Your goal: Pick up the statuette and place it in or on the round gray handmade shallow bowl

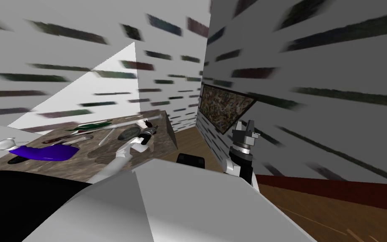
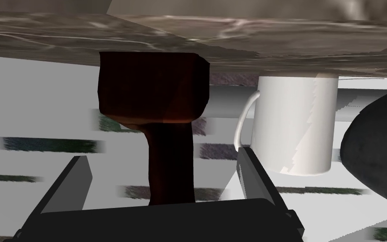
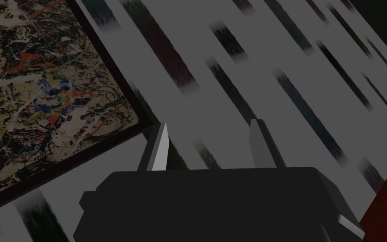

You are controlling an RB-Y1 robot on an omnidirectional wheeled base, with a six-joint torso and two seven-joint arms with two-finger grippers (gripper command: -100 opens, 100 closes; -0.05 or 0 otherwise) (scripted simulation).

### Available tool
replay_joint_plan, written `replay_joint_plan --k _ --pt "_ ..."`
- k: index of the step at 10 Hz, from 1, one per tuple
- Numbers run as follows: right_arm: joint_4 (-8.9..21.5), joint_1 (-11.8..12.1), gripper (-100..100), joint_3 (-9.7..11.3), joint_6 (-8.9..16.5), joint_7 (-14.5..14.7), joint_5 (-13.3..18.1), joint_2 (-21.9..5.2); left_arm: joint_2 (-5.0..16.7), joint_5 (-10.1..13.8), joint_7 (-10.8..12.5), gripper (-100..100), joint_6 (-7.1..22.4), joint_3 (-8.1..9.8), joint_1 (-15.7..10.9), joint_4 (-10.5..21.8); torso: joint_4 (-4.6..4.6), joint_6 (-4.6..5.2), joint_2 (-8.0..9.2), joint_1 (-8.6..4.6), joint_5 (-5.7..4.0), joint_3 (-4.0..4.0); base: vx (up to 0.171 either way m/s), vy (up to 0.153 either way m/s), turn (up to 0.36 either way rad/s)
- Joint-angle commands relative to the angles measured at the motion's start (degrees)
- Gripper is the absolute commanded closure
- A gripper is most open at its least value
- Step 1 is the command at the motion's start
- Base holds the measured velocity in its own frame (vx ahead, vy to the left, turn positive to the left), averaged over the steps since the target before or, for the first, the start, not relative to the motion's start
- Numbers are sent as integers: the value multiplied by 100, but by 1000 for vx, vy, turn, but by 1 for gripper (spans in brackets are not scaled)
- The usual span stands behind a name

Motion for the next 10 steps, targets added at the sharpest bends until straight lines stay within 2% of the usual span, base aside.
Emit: replay_joint_plan --k 1,2,3,4,5,7,8,10 --pt "0 0 0 0 0 0 0 0 -82 -67 45 -100 286 -7 -165 67 0 0 0 0 0 0 -152 49 -257" --pt "0 -1 0 0 0 0 0 0 -82 -67 45 -100 329 -7 -165 67 2 4 14 -1 0 7 -138 50 -173" --pt "0 0 0 0 0 0 0 0 -159 -128 81 -100 559 -14 -305 115 3 -1 12 0 0 7 -143 39 -326" --pt "0 -1 0 1 0 0 0 0 -159 -128 81 -100 596 -14 -305 115 3 5 13 -2 -1 7 -101 28 -130" --pt "0 1 0 0 0 0 0 0 -237 -190 117 -100 812 -21 -445 164 1 -3 1 -4 -1 1 -125 24 -248" --pt "0 0 0 0 0 0 0 0 -227 -182 112 -100 796 -20 -425 156 1 -3 2 -3 -1 1 -76 22 -87" --pt "0 1 0 0 0 0 0 0 -228 -183 114 100 819 -20 -428 156 -3 -4 -18 -6 -2 -9 -9 2 2" --pt "0 2 0 0 0 0 0 0 -226 -186 110 100 822 -19 -424 159 -7 0 -39 -14 -2 -22 -4 2 -1"
